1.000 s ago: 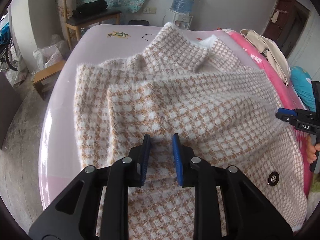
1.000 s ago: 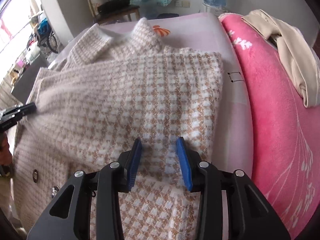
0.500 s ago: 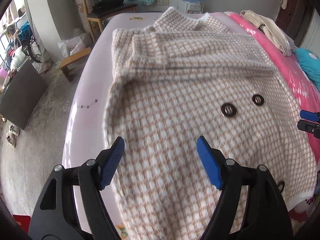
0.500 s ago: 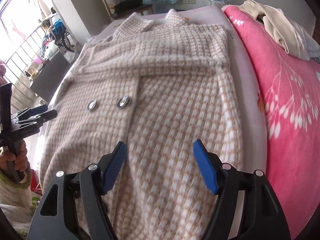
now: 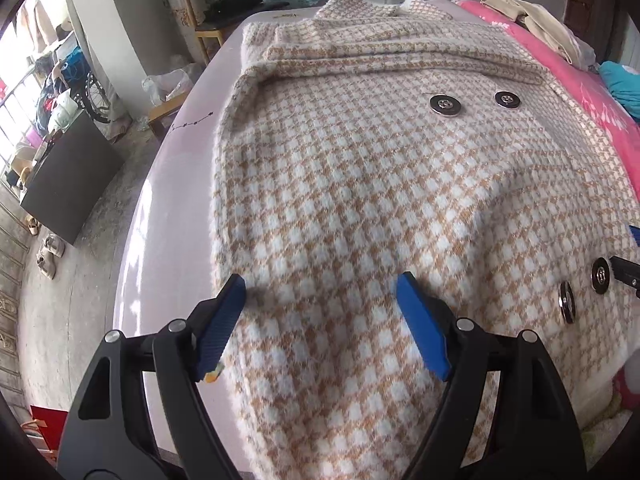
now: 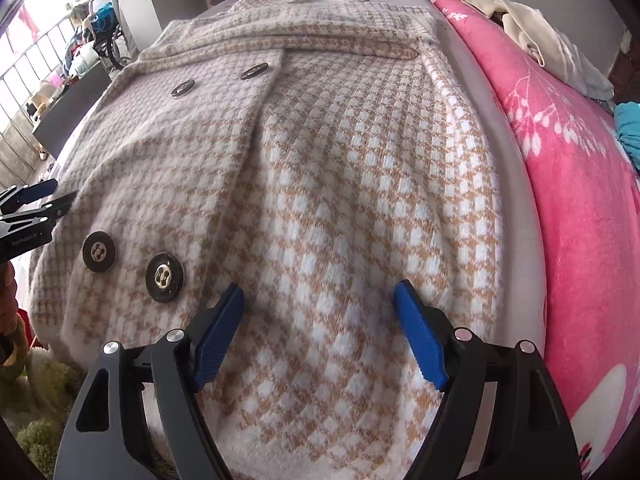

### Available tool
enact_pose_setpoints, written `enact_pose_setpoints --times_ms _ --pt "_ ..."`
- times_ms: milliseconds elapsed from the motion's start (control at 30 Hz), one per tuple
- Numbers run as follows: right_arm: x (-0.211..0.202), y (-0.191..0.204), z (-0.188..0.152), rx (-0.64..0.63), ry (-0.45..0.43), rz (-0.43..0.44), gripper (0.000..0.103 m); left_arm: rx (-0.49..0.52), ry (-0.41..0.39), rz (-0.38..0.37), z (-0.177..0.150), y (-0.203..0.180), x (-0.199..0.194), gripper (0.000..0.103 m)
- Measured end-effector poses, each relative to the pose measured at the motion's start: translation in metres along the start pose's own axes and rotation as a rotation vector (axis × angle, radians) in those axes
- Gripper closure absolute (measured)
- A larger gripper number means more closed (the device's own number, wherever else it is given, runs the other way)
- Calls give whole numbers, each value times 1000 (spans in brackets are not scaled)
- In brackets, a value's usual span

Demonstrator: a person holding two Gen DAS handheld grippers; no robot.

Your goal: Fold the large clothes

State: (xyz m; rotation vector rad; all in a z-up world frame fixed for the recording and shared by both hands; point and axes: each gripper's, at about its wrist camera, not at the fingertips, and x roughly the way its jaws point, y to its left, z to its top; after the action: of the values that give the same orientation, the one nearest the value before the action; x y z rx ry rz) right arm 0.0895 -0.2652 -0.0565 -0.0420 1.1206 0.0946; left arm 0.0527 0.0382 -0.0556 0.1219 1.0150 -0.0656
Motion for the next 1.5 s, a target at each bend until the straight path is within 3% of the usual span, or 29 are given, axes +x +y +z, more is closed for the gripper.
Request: enact_pose_setpoints --times_ms 200,400,467,600,800,967,1167,1333,1433,1500 --pt "-2 -2 -16 9 -42 1 15 -65 -63 -89 -32 19 -33 29" --pt "-1 3 -20 12 -67 -7 10 -97 -58 -97 -69 39 -58 30" --pt "0 3 -20 10 -71 -9 10 -125 -38 -128 -79 45 -59 34" --pt "0 3 -19 20 -72 -8 9 -185 20 -182 -95 51 -48 52" --pt "0 4 -20 19 -73 -8 8 -241 58 -265 -103 54 -39 61" --pt "0 4 -20 18 -76 -9 7 -252 87 -292 -103 52 -33 61" --pt "1 4 -20 17 -75 -6 7 -265 113 -376 -109 48 -35 62" --pt "1 4 -20 15 -74 -5 7 -326 143 -427 -113 49 -21 64" --pt "1 5 -21 17 -75 -2 7 -323 118 -462 -113 49 -29 74" --pt "2 5 -20 17 -76 -3 7 -293 90 -479 -111 47 -39 75"
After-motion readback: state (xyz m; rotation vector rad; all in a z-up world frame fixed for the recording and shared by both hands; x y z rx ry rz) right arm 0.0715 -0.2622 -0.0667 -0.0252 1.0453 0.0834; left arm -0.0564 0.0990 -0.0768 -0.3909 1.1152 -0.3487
